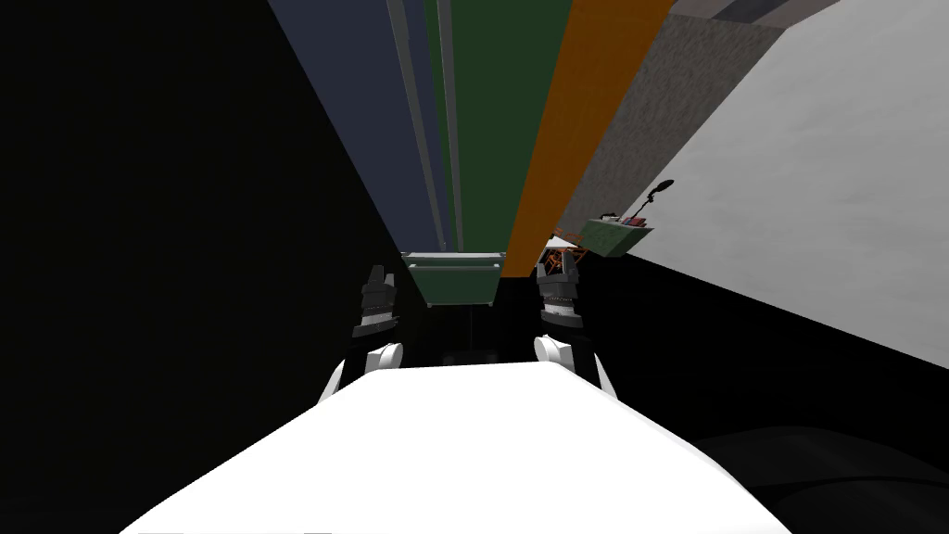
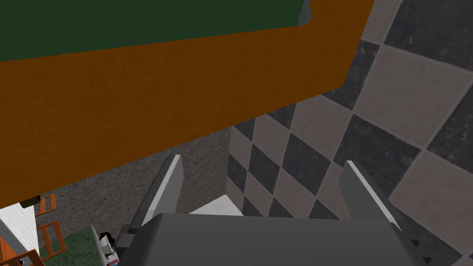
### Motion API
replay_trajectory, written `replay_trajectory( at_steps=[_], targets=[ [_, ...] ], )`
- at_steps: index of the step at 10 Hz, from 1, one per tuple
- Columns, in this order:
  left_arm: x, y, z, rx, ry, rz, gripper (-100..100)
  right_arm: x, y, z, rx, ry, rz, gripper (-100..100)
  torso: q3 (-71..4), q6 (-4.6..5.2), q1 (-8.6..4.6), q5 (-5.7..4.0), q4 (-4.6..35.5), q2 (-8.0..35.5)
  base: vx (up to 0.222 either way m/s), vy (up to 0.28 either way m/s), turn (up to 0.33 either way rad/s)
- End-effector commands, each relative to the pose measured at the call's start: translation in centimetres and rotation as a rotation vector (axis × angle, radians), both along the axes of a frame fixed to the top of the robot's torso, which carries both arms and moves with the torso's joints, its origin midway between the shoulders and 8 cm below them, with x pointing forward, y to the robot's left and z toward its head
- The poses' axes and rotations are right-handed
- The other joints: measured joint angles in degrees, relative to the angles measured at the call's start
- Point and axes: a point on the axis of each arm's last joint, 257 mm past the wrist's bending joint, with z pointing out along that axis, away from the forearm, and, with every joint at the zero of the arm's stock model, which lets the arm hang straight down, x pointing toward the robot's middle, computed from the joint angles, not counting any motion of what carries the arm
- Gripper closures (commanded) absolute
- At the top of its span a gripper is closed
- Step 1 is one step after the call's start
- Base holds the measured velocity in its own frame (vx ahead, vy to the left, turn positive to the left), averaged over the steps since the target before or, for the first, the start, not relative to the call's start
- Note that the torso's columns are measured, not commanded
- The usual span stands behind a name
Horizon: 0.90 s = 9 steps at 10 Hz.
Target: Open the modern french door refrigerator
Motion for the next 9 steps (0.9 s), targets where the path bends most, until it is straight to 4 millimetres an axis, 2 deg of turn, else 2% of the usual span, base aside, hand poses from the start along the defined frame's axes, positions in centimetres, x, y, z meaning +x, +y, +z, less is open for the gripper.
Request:
replay_trajectory(
  at_steps=[1,9],
  targets=[
    [0.0,0.0,0.0,0.0,0.0,0.0,0,0.0,0.0,0.0,0.0,0.0,0.0,0,-4.7,0.0,0.0,0.0,2.3,2.3,0.0,0.0,0.0],
    [-0.01,0.0,0.02,0.0,0.0,0.0,0,-0.01,0.0,0.02,0.0,0.0,0.0,0,-70.7,0.0,0.0,0.0,35.4,35.4,0.0,0.0,0.0]
  ],
)
